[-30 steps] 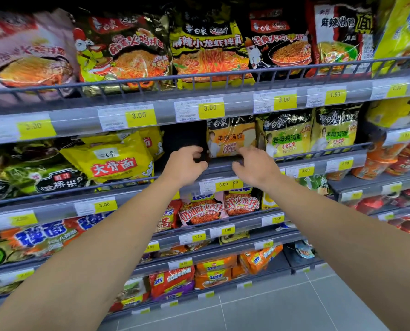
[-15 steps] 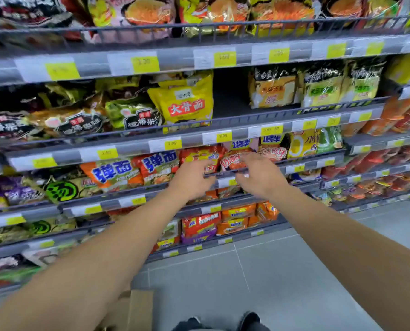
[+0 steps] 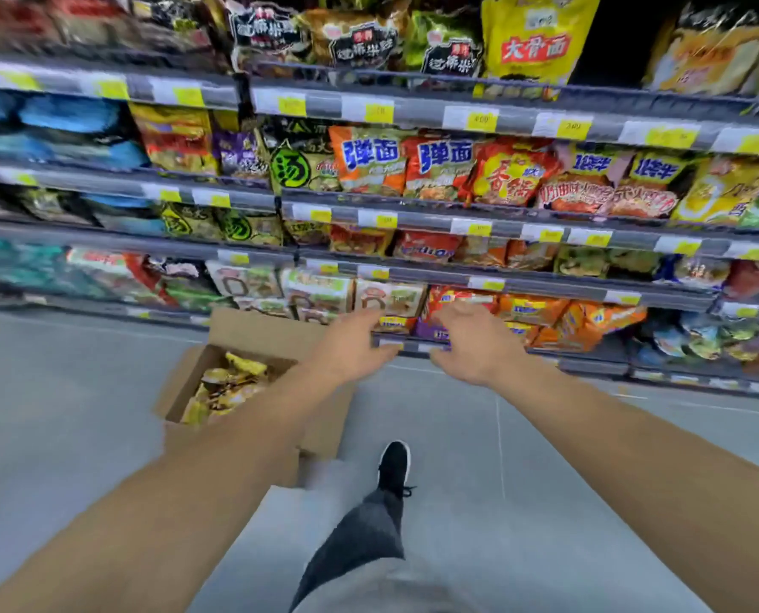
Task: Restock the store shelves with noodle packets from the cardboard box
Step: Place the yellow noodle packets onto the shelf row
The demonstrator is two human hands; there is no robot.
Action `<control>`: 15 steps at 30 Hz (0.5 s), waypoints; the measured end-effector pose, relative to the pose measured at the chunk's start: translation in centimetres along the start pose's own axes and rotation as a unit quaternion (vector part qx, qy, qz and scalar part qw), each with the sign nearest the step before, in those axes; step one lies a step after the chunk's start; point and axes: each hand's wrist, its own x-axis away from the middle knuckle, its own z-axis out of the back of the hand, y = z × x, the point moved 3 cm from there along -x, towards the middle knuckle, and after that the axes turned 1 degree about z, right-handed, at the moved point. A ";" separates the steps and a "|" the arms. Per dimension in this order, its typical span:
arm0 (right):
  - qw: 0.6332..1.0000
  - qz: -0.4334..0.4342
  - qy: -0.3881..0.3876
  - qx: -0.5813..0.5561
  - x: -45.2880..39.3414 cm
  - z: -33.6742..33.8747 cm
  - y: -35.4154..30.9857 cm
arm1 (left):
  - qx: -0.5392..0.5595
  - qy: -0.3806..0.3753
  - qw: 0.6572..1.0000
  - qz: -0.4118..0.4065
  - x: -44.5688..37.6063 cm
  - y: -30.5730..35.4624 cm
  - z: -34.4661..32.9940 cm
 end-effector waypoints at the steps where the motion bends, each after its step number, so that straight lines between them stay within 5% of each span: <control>1: 1.000 0.002 -0.010 -0.008 1.1 -1.4 -1.2 | 0.000 -0.017 1.000 0.019 2.0 -1.2 -0.9; 15: 0.995 0.003 -0.098 -0.025 8.2 -11.3 -18.2 | 0.030 0.004 0.996 0.081 21.1 -16.7 -2.8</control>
